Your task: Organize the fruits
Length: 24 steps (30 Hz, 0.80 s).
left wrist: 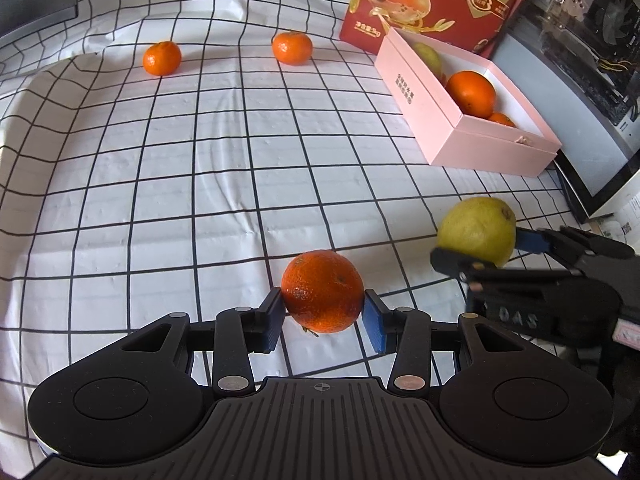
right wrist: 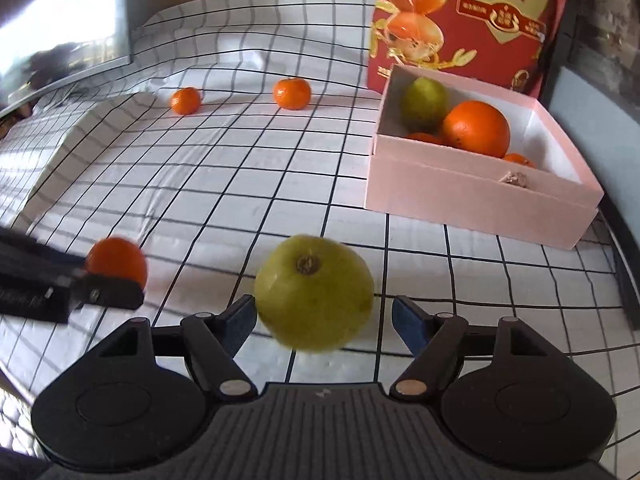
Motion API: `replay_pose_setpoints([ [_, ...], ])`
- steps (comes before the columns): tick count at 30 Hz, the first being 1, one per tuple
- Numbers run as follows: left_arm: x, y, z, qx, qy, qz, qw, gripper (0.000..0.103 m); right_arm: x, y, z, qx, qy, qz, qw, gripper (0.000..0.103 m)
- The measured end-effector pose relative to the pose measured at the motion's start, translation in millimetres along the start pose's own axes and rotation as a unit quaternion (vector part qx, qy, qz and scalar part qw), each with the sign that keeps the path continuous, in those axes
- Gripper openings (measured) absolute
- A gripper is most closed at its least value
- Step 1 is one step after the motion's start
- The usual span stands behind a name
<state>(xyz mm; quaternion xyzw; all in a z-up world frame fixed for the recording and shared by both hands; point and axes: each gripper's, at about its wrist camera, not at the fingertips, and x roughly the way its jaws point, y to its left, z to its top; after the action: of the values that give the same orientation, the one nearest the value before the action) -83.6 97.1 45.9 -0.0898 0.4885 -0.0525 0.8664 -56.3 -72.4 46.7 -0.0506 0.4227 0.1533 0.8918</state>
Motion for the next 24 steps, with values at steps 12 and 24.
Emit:
replay_pose_setpoints([
  [12, -1.9, -1.1, 0.1, -0.002, -0.002, 0.002, 1.0, 0.047, 7.4, 5.0, 6.2, -0.016, -0.005, 0.001, 1.0, 0.061],
  [24, 9.2, -10.5, 9.8, 0.002, -0.006, -0.016, 0.9999, 0.047, -2.4, -9.1, 9.5, 0.001, -0.006, 0.004, 1.0, 0.06],
])
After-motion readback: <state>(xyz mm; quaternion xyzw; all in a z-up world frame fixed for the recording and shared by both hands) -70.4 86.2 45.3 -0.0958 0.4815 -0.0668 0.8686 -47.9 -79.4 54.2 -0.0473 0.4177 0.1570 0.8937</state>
